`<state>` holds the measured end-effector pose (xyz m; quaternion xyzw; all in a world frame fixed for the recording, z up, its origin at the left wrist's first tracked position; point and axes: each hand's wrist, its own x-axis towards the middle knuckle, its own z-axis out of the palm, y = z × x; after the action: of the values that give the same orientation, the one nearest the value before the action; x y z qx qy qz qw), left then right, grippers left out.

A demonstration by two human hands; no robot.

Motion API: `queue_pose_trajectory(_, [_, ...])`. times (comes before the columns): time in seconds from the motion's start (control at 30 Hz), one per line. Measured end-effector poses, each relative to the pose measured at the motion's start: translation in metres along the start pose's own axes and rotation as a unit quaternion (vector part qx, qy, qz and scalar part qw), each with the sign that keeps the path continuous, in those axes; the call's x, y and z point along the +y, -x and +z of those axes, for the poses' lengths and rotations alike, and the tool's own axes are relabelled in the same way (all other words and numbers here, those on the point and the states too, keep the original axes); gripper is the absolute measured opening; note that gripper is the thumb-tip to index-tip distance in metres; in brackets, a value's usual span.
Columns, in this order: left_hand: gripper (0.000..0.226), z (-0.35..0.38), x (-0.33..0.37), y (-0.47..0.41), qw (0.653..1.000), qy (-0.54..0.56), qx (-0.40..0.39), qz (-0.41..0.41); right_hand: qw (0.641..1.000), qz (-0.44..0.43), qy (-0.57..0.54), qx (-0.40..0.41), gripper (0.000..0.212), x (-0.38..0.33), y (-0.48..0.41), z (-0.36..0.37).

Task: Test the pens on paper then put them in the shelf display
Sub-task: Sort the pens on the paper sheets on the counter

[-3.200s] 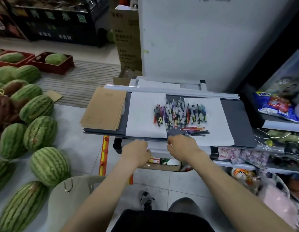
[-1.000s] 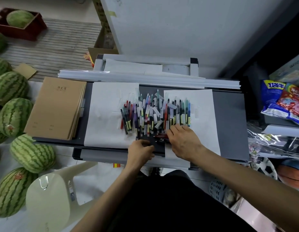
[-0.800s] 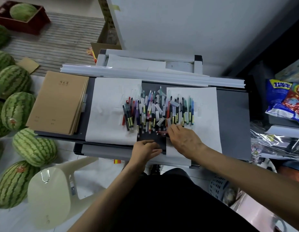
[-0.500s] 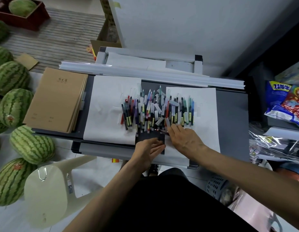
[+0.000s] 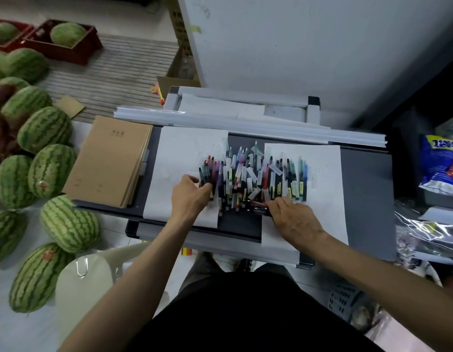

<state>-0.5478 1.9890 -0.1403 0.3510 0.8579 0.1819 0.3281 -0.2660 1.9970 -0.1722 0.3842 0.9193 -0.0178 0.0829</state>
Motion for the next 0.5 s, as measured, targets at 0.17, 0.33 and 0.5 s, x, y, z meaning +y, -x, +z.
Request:
queue_pose_trajectory(0.17, [0.031,0.009,0.015,-0.021,0.995,-0.094,-0.018,0.011,0.994,0.067,-0.055,0.069,0.014,-0.006,-0.005,-0.003])
queue_pose_trajectory(0.33, [0.021,0.018,0.020,-0.020,0.993,-0.113,0.003,0.040,0.981,0.128,-0.119,0.079,0.024,-0.011,-0.013,-0.008])
queue_pose_trajectory(0.5, [0.017,0.025,0.017,-0.017,0.993,-0.091,0.036,0.063,0.961,0.179,-0.201,0.063,0.012,-0.011,-0.022,-0.007])
